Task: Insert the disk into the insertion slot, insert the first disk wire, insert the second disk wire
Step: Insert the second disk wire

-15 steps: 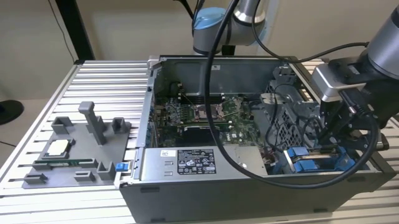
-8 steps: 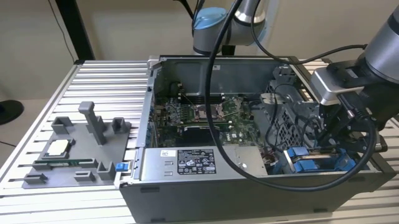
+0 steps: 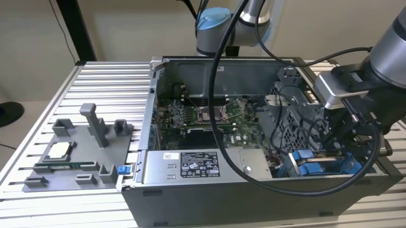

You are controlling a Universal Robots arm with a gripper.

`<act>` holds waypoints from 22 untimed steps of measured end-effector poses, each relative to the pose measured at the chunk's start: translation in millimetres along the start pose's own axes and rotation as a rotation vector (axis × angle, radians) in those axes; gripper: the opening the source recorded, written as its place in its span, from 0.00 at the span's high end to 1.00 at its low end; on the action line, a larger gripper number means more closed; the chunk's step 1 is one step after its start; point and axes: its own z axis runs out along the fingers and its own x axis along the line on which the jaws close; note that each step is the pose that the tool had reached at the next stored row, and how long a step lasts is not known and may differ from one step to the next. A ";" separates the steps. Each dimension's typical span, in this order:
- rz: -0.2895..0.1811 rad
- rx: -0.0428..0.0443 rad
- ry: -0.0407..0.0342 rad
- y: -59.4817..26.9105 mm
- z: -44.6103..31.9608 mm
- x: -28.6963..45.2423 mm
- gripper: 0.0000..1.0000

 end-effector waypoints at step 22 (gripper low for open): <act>0.016 0.0033 -0.0057 -2.4 9.0 1.7 1.00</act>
